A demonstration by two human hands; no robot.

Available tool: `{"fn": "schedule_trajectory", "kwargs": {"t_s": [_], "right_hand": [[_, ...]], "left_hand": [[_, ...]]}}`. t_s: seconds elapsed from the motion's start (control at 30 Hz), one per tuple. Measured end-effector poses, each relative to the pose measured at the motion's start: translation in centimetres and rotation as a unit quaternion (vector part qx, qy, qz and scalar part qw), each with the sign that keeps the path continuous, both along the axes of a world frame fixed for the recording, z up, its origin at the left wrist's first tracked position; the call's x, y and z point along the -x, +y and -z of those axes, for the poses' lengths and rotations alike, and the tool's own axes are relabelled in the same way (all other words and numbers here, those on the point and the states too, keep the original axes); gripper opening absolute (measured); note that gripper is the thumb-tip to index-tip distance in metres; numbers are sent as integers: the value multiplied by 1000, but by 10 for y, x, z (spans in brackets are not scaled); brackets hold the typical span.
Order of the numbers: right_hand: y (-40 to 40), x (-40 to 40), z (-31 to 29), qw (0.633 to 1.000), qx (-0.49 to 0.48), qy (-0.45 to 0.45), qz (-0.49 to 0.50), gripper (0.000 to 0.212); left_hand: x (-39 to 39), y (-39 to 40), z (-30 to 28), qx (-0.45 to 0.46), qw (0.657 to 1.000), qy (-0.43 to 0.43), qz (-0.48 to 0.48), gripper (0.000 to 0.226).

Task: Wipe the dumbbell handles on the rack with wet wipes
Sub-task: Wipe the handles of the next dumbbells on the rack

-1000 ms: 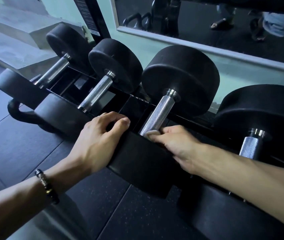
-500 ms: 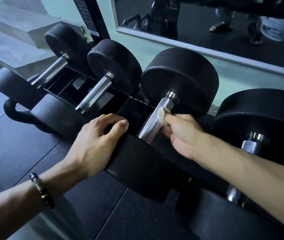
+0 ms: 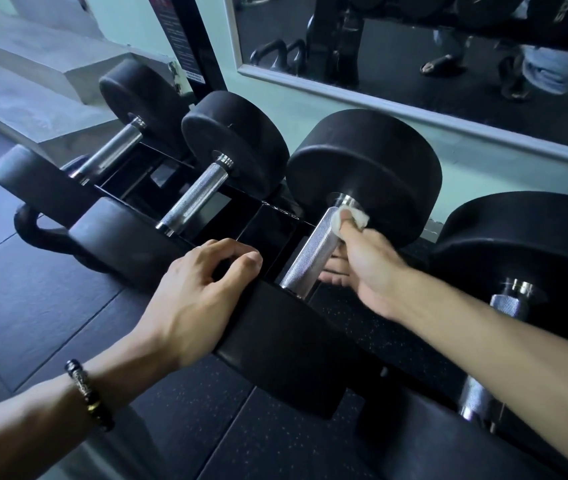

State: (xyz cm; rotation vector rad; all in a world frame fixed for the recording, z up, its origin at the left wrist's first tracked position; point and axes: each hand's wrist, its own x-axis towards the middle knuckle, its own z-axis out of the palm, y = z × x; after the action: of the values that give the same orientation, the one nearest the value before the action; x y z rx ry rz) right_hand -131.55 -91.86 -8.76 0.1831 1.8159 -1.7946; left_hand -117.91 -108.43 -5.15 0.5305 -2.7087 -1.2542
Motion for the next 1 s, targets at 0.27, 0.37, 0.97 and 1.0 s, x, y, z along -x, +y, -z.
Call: {"fn": "schedule_trajectory", "kwargs": {"t_s": [0.27, 0.37, 0.97, 1.0], "right_hand": [[1, 10, -1, 994, -46, 23, -96, 61], [0, 0, 7, 986, -74, 27, -147, 50], [-8, 9, 5, 997, 22, 42, -67, 36], [-11, 13, 3, 997, 32, 31, -57, 40]], "left_hand": [[1, -1, 0, 6, 1000, -2, 8, 51], [1, -1, 0, 4, 1000, -1, 6, 49], [1, -1, 1, 7, 1000, -1, 7, 54], [1, -2, 1, 6, 1000, 0, 7, 53]]}}
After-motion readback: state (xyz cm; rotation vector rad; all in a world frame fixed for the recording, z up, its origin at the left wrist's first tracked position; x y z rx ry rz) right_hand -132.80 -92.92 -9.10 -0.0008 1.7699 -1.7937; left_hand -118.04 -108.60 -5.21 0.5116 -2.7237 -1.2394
